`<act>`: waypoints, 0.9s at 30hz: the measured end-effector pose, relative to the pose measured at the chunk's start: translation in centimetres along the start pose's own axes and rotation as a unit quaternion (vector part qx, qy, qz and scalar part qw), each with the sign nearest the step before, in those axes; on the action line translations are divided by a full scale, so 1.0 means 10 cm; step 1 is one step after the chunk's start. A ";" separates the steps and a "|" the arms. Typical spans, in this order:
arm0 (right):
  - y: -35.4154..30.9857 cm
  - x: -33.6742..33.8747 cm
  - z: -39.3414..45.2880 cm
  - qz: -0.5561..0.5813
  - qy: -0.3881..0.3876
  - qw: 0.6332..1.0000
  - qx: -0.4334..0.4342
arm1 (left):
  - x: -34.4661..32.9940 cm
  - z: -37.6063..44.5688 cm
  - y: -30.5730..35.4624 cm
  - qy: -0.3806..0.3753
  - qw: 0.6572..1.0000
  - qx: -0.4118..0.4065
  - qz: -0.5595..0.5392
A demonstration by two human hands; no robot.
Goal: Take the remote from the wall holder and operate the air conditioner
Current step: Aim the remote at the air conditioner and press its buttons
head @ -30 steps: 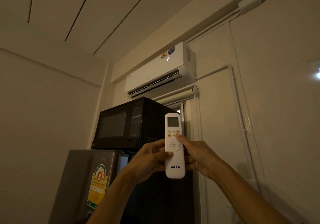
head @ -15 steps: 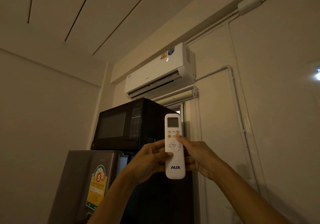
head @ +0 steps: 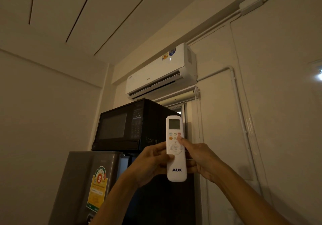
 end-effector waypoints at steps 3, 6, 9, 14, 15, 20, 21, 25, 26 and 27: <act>0.00 0.00 0.00 -0.001 0.000 1.000 0.001 | 0.00 -0.01 0.01 0.003 1.000 -0.003 0.002; 0.00 0.01 0.01 -0.002 0.002 1.000 0.004 | 0.00 -0.01 0.01 0.005 1.000 -0.003 -0.001; 0.00 0.00 0.00 -0.004 0.000 1.000 0.005 | 0.00 -0.01 0.02 0.009 1.000 -0.002 0.001; 0.00 0.00 0.00 -0.003 -0.003 1.000 0.004 | 0.00 -0.01 0.02 0.010 1.000 -0.003 0.002; 0.00 0.00 0.00 -0.003 -0.003 1.000 0.004 | 0.00 -0.01 0.02 0.012 1.000 -0.003 0.003; 0.01 -0.01 0.00 -0.003 -0.003 1.000 0.000 | 0.01 -0.01 0.00 0.013 1.000 -0.002 0.003; 0.01 -0.01 0.00 -0.003 -0.003 1.000 -0.002 | 0.01 -0.01 0.00 0.011 1.000 -0.002 0.003; 0.03 -0.01 0.00 -0.005 -0.005 1.000 -0.005 | 0.01 -0.01 -0.02 0.007 1.000 0.002 0.002; 0.04 -0.01 0.00 -0.004 -0.005 1.000 -0.005 | 0.01 -0.01 -0.03 0.008 1.000 0.003 0.002; 0.04 -0.01 0.01 -0.004 -0.005 1.000 -0.004 | 0.02 0.00 -0.03 0.009 1.000 0.003 0.002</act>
Point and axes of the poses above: each hand's wrist, its own z-axis towards the middle knuckle, its own x-axis out of the back of the hand, y = z × x, the point moved 10 cm from there along z, towards the middle knuckle, and after that the axes turned 3 degrees about -z, right-handed, at the moved point
